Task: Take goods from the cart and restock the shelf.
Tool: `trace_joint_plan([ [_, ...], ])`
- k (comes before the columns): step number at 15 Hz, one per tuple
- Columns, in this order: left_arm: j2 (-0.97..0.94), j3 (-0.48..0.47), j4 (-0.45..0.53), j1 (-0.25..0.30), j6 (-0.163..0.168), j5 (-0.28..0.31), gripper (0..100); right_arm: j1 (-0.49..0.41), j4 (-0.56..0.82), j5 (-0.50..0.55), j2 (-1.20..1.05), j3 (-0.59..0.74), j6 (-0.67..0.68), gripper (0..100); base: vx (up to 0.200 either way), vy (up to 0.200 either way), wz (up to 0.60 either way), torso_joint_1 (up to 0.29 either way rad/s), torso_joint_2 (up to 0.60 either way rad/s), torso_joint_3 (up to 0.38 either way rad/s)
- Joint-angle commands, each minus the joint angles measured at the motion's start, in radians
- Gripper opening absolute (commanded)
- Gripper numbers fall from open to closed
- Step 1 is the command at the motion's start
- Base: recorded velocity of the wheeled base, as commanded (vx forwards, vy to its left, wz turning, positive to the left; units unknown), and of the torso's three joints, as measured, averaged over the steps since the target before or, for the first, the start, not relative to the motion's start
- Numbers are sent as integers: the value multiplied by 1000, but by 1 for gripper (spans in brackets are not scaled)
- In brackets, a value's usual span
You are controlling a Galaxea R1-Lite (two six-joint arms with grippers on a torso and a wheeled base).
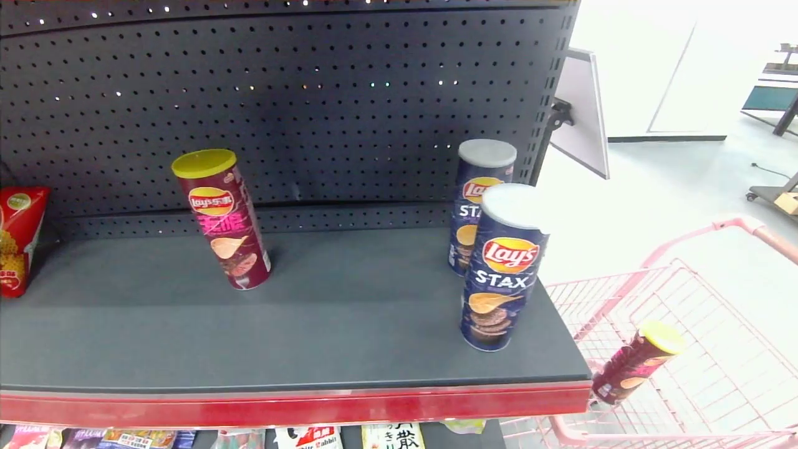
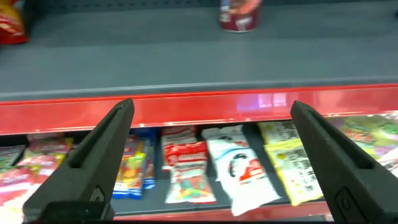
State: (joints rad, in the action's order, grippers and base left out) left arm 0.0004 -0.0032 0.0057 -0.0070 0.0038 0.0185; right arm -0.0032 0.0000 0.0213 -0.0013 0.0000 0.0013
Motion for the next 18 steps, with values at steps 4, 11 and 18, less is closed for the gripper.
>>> trace_joint_plan([
  [4,0,0,0,-1,-1,0,100,0,0,0,1,0,0,100,0,-200,0,2,-1,0],
  [11,0,0,0,1,-2,0,100,0,0,0,1,0,0,100,0,-200,0,2,3,4],
  [18,0,0,0,1,-2,0,100,0,0,-1,1,0,0,100,0,-86,0,2,0,1],
])
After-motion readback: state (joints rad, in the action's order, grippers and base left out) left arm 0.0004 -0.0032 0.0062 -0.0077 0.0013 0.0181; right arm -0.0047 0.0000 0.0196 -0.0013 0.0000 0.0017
